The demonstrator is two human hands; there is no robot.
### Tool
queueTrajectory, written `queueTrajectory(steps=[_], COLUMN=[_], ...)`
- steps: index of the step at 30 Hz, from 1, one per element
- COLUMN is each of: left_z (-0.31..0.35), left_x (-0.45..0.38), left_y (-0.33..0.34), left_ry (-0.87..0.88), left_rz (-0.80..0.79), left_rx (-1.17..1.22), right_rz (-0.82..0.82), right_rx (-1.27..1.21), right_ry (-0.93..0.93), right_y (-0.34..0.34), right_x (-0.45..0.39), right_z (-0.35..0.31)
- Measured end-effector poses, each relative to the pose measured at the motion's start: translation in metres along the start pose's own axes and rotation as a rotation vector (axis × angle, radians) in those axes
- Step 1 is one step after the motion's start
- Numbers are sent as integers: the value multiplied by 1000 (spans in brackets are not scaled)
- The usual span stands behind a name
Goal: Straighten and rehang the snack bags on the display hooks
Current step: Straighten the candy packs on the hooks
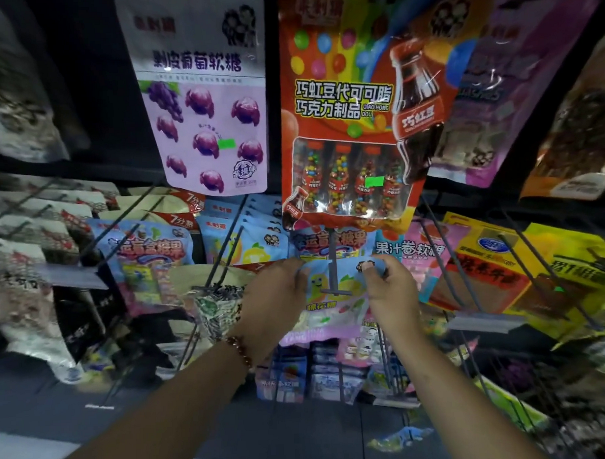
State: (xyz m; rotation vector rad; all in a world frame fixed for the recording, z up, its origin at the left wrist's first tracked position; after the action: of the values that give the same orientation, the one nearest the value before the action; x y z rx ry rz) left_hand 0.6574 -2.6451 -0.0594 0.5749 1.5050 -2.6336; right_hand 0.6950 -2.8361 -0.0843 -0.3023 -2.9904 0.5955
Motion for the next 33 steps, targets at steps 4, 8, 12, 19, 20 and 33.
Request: queueTrajectory(steps=[4,8,12,19,20,33], left_z=[-3,-12,-28,-62,-65,-106], left_x=[8,32,59,118,125,134], left_y=[-2,-5,-1,-9,-12,-52], left_ry=[32,24,-57,-159,-184,-133], left_rz=[27,-1,-56,-121,-135,-67], left_rx=[-32,-31,2,-122,-148,-242], right_rz=[22,-9,-125,-100,-157,-399], right_rx=[51,30,-58,370,423,555], right_ry=[-71,-48,8,-200,-263,-419], right_y=[-1,-4,-1,14,19,84], right_x=[6,18,33,110,123,153], right_z=[-4,-8,5,42,39,-31])
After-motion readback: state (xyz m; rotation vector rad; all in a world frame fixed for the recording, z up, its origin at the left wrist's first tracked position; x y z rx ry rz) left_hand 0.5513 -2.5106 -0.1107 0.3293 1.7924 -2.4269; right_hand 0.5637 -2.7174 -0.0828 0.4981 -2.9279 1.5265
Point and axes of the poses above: each hand's wrist, its own x-axis away from the middle knuckle, its own y-axis out of the palm, z = x × y, the point moved 3 cm from there along -x, towards the middle knuckle, and after that the axes turned 13 degrees about y, right-handed, at the moved point
